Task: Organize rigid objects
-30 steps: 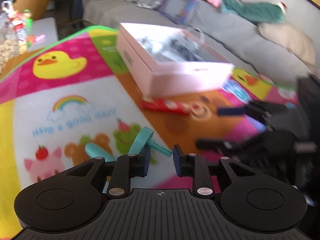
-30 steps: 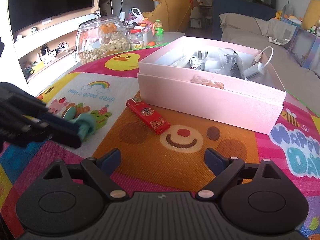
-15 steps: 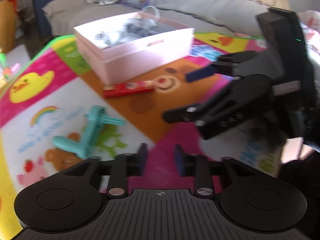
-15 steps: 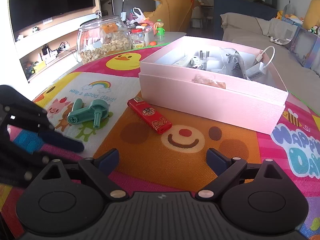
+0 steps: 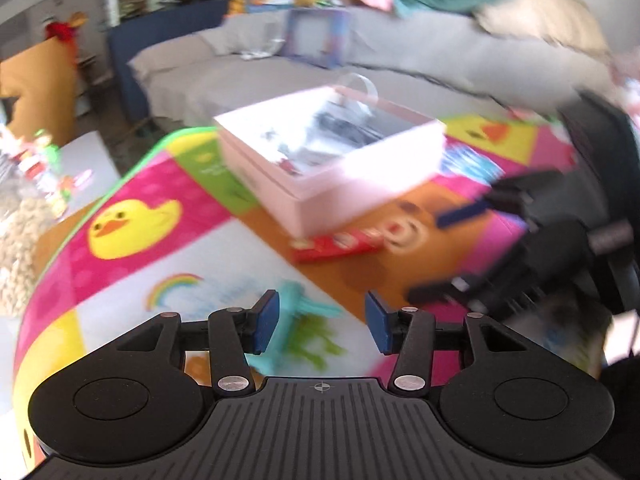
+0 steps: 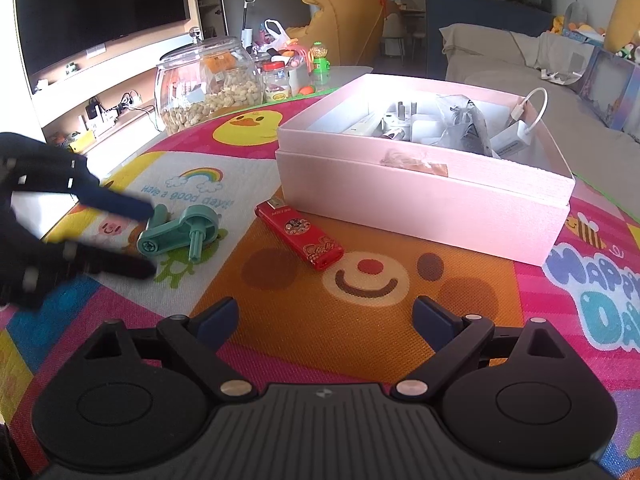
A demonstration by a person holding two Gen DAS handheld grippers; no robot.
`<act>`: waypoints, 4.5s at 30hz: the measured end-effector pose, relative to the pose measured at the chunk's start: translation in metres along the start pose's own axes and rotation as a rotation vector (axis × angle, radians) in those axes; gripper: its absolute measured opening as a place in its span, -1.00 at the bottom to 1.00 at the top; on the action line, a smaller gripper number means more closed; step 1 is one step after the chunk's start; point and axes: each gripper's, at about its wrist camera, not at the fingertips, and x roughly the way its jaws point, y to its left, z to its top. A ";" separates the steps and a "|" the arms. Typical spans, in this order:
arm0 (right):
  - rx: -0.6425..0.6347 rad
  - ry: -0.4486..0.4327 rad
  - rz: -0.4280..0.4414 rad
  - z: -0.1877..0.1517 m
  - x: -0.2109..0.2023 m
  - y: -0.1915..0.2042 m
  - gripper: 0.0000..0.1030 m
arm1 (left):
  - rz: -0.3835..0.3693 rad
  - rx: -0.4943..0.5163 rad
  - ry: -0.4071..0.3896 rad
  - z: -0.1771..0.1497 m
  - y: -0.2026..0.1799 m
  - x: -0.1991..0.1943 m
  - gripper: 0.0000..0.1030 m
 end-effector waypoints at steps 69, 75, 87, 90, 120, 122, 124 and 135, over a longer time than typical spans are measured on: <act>0.039 -0.014 -0.008 0.015 -0.057 0.010 -0.56 | 0.069 -0.209 -0.073 -0.048 -0.008 -0.002 -0.08; 0.080 -0.151 -0.080 0.005 -0.113 -0.010 -0.56 | 0.016 -0.185 -0.226 0.023 -0.018 -0.032 -0.08; 0.170 -0.207 -0.104 -0.009 -0.123 -0.042 -0.56 | -0.093 -0.298 -0.300 0.168 -0.001 0.044 -0.08; 0.195 -0.189 -0.116 -0.013 -0.120 -0.052 -0.56 | -0.058 -0.336 -0.263 0.162 0.006 0.071 -0.08; 0.196 -0.094 -0.162 0.056 -0.039 -0.050 0.05 | 0.146 -0.294 -0.019 -0.024 0.014 0.025 -0.08; 0.172 -0.047 -0.163 0.038 -0.033 -0.043 0.05 | 0.144 -0.310 0.001 -0.029 0.008 0.033 -0.08; 0.158 -0.002 -0.170 0.024 -0.025 -0.037 0.06 | 0.172 -0.304 -0.020 -0.029 -0.002 0.039 0.00; 0.148 0.010 -0.251 0.001 -0.002 -0.031 0.60 | 0.252 -0.329 -0.066 -0.018 -0.035 0.060 0.54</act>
